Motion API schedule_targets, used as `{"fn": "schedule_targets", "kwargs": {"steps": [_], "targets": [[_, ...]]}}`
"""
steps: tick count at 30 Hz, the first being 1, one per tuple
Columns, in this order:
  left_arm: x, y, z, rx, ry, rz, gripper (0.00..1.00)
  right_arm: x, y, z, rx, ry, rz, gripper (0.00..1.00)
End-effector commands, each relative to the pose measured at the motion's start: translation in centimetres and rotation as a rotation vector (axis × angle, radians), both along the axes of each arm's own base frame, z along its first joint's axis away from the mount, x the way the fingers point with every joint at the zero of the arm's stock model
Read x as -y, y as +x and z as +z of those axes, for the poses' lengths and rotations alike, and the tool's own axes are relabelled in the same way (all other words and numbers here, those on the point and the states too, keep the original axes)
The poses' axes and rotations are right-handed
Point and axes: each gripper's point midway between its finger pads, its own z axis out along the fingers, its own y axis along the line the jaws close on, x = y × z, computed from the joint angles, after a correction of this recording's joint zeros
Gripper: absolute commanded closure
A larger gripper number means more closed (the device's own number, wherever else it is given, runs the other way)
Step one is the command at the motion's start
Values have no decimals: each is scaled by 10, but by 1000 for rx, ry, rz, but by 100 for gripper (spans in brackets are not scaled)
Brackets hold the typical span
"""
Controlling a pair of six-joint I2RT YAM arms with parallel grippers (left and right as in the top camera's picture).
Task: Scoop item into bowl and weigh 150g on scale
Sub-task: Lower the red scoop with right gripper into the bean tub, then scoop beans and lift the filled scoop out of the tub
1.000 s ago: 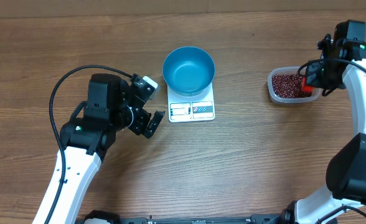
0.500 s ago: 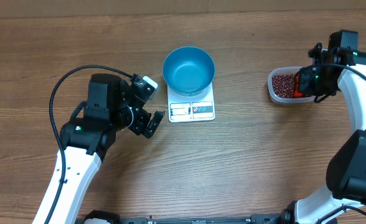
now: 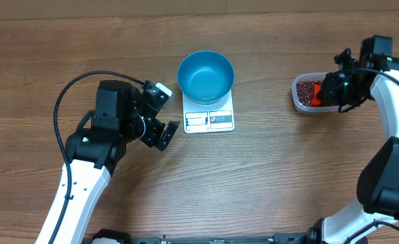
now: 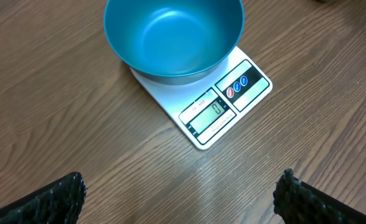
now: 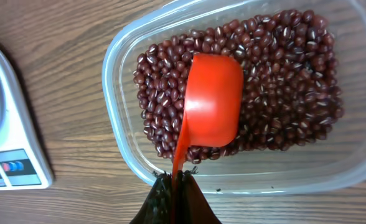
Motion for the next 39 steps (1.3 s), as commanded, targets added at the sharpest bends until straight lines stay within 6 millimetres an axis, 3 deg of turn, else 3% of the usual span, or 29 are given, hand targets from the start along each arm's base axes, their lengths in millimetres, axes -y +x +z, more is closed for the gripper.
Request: {"fn": "schedule_targets", "kwargs": {"steps": [1,11,16,22,32,39], "targets": [[-2,4,4,6,-2,16,0,-5,-1,-11,-31,102,-40,96],[-2,4,4,6,-2,16,0,19,-1,3,22,305,-158,96],[-2,4,4,6,-2,16,1,28,-5,-1,10,354,-196,96],[-2,4,4,6,-2,16,0,21,-3,-15,4,445,-194,96],[-2,4,4,6,-2,16,1,13,0,-9,40,523,-182,96],[-2,4,4,6,-2,16,1,31,-1,-2,75,571,-230,96]]}}
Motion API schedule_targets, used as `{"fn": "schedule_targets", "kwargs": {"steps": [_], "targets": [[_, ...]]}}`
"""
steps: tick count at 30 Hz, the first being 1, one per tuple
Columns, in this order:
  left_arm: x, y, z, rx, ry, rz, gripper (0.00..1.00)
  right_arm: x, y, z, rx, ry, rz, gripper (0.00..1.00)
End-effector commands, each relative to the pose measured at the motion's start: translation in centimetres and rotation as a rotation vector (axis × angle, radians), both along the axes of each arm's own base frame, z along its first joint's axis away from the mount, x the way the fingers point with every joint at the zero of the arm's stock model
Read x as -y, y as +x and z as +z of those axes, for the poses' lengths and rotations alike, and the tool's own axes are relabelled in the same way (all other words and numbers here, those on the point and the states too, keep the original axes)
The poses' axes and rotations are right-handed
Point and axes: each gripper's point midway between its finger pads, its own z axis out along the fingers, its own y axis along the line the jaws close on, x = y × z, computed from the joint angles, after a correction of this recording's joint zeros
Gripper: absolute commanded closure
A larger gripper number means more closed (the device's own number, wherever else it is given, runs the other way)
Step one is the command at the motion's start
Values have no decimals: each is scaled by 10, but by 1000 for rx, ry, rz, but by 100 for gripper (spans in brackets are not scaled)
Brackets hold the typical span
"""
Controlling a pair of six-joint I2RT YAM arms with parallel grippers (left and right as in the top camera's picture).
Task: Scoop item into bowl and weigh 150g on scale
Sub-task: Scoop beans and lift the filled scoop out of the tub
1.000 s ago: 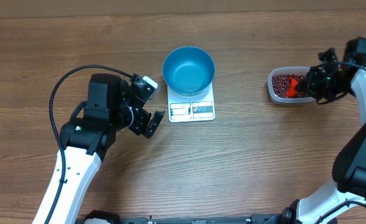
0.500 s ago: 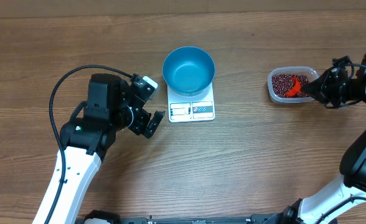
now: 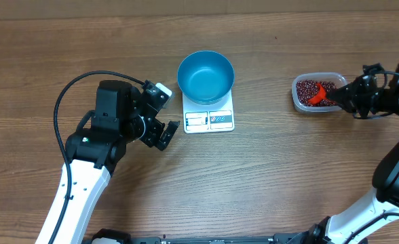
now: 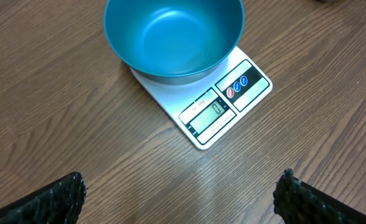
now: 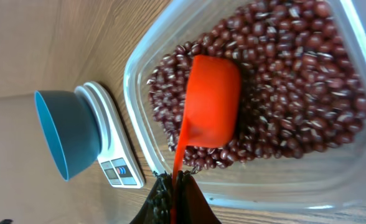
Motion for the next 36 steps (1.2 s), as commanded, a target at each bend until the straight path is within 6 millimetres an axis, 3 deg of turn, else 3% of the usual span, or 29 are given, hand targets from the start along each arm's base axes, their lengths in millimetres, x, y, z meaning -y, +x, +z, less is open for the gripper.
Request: {"fn": "schedule_targets", "kwargs": {"steps": [1,8,36], "targets": [[-2,4,4,7,-2,16,1,3,-3,5,31,72,-14,96],[-2,4,4,7,-2,16,0,17,-9,10,59,100,-38,96],[-2,4,4,7,-2,16,0,23,-17,38,202,229,-28,96]]}}
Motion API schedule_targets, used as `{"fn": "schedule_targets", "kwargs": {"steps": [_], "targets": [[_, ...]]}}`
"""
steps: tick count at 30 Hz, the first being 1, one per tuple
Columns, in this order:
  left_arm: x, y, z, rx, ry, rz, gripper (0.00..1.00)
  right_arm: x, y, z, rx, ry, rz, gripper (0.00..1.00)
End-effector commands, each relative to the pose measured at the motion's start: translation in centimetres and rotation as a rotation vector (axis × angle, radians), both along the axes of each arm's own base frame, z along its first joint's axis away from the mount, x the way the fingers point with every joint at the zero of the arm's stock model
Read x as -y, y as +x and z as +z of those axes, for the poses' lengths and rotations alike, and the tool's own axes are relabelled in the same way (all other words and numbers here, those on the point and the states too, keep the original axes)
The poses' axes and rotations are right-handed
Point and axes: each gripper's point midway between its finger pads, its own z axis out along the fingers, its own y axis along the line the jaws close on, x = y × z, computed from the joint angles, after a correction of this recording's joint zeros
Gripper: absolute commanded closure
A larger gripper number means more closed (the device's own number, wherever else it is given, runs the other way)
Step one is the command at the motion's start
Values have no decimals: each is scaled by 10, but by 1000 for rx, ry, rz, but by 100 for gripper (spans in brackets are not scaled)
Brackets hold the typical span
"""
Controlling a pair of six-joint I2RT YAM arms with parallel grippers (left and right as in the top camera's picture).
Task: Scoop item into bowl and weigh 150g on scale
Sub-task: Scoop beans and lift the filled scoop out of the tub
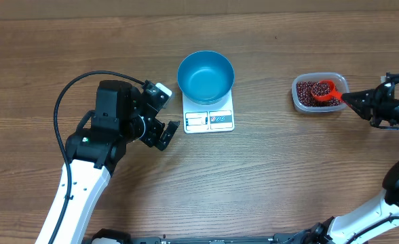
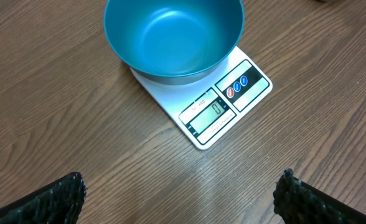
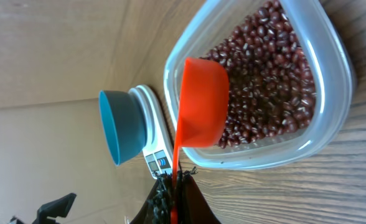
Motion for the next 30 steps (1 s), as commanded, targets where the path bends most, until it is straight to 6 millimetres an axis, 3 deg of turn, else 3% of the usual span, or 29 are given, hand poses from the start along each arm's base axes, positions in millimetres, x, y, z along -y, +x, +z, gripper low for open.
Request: {"fn": "schedule_targets", "kwargs": {"steps": [1,19,30], "targets": [[-2,4,4,6,-2,16,0,-4,2,10,74,45,16,96],[-2,4,4,6,-2,17,0,-16,3,38,208,157,38,96],[-2,4,4,6,-2,16,0,-25,11,73,336,316,27,96]]}}
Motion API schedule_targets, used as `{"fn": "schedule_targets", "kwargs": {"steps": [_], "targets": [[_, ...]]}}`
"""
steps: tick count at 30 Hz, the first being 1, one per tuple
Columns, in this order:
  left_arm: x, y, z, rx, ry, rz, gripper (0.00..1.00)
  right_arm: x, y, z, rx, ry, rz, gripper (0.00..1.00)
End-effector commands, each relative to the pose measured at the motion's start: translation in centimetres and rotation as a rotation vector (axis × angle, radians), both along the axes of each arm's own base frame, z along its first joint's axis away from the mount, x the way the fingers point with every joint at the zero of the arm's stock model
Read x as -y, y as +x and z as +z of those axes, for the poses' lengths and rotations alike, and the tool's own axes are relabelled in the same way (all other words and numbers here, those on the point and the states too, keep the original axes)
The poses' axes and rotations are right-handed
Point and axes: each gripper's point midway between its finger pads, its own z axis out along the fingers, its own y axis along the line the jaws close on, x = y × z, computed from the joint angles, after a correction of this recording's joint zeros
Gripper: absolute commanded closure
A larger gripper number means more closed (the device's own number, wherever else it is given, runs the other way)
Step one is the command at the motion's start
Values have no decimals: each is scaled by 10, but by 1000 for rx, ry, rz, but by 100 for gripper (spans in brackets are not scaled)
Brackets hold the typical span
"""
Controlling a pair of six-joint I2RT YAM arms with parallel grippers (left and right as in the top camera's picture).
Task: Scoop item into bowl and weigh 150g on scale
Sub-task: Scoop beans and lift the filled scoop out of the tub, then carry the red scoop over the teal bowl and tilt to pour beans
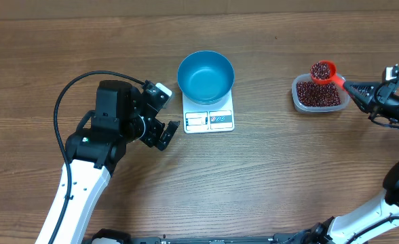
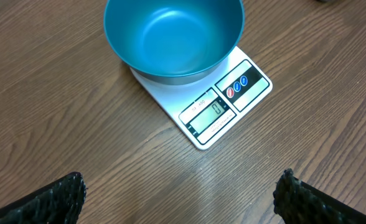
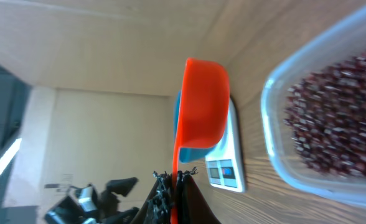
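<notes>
An empty blue bowl [image 1: 205, 76] stands on the white scale [image 1: 209, 119]; the left wrist view shows the same bowl [image 2: 173, 38] and scale [image 2: 223, 109], whose display reads 0. A clear tub of red beans [image 1: 317, 95] lies at the right. My right gripper [image 1: 359, 91] is shut on the handle of an orange scoop [image 1: 323, 71], which is full of beans and held above the tub's far edge. In the right wrist view the scoop [image 3: 205, 106] stands edge-on over the tub [image 3: 332, 118]. My left gripper [image 1: 164, 115] hangs open just left of the scale.
The wooden table [image 1: 267, 176] runs across the whole view. A black cable [image 1: 70, 88] loops over the left arm. A pale wall or board borders the table's far edge.
My right gripper has lifted the scoop out of the beans; it now sits full above the tub's far rim. The left arm, bowl and scale are unchanged.
The scoop first lay face down on the beans, held by my right gripper. Then the right arm had swung out to the right with the scoop tilted in the tub. It then lay among the beans, and now it is raised, loaded.
</notes>
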Motion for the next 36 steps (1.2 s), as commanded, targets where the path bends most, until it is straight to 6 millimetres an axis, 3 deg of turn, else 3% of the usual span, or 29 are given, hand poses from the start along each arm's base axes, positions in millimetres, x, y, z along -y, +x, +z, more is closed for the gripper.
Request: {"fn": "schedule_targets", "kwargs": {"steps": [1,7,25,31,36], "targets": [[-2,4,4,7,-2,16,0,-9,5,22,90,108,7,96],[-2,4,4,7,-2,17,0,-45,11,31,115,155,94,96],[-2,4,4,7,-2,16,0,-186,8,31,100,153,462,96],[-2,4,4,7,-2,16,0,-224,22,14,13,55,526,96],[-2,4,4,7,-2,16,0,-256,39,12,3,-7,534,96]]}}
